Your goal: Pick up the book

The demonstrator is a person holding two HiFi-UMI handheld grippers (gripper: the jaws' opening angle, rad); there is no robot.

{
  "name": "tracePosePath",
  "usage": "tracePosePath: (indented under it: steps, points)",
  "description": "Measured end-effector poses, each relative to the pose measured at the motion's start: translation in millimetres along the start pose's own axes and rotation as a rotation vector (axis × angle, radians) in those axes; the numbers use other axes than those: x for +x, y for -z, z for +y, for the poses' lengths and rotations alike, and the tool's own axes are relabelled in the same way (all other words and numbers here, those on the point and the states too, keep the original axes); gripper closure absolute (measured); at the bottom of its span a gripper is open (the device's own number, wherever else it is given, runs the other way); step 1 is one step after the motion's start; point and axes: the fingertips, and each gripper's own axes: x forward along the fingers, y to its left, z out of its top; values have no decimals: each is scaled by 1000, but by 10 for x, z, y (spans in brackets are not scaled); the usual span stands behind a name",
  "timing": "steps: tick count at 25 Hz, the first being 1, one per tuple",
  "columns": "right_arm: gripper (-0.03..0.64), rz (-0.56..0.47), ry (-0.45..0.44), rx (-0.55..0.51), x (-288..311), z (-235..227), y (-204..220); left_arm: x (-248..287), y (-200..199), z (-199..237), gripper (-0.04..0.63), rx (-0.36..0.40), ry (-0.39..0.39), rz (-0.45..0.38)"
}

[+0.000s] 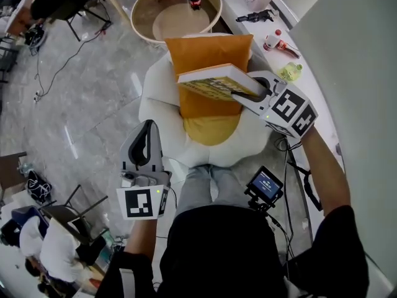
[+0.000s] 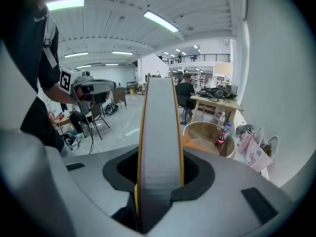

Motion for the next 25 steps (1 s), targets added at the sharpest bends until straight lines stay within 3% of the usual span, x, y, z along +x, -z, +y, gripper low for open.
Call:
tracePosePath:
  steps: [6,15,20,25]
  points:
    - [465,-243,52,84,-677,-10,-480,-115,-198,-143,584,44,0,-17]
    - [465,-672,195,297,-1732,135,-724,-379,-536,-434,584,58,-1,-68]
    - [465,-793,256,377,-2098,230,-732,-510,-688,-520,584,79,16,-93]
    - [465,-847,301,413,-2303,432,-754,-676,-793,-510,584,75,35,-115]
